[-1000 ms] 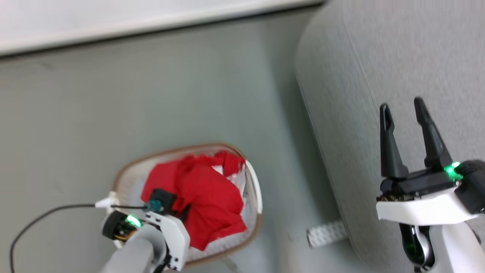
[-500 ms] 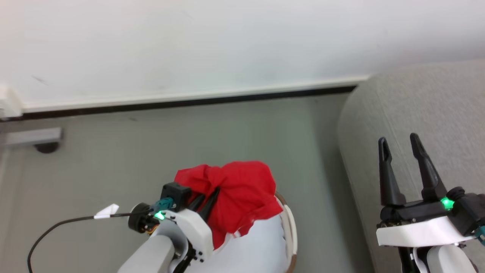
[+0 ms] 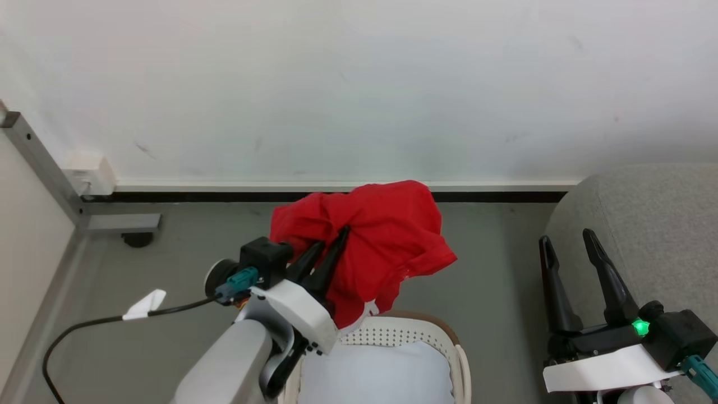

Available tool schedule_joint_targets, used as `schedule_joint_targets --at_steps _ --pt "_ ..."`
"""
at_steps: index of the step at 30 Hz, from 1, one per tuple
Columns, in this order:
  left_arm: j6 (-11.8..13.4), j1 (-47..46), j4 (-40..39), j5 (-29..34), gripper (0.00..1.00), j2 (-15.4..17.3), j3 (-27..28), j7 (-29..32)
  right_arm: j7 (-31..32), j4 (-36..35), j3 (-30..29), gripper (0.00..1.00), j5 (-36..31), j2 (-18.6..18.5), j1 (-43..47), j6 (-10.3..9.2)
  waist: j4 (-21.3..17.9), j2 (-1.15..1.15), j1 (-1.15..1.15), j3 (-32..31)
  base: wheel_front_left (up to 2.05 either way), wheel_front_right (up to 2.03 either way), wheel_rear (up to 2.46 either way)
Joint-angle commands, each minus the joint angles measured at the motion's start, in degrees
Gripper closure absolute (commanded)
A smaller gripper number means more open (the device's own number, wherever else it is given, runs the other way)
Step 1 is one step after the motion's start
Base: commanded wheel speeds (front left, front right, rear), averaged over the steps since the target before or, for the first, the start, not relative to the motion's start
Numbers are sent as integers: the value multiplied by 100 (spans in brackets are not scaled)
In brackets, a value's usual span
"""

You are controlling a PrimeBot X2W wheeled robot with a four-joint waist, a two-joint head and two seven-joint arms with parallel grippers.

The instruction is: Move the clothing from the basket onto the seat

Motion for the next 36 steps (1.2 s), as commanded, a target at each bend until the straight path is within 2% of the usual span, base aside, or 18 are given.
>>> schedule_joint_targets --at_steps 1,12,20,27,36 --pt "-7 -4 -64 89 100 47 12 -10 0 10 -2 0 65 -21 91 -12 47 0 1 -48 0 0 0" --pt "153 -39 -1037 50 100 253 39 276 0 40 229 0 115 -21 151 -12 62 0 1 -98 0 0 0" --pt "261 79 -1411 -23 100 296 6 433 0 93 308 0 35 -20 139 -12 59 0 1 -43 0 0 0" --pt "281 127 -1605 -32 100 229 -114 477 0 335 556 0 -77 -21 58 -12 112 0 1 12 0 0 0" --pt "233 214 -1734 1 100 -14 -472 514 0 1183 1180 0 -337 -21 -287 -12 408 0 1 67 0 0 0"
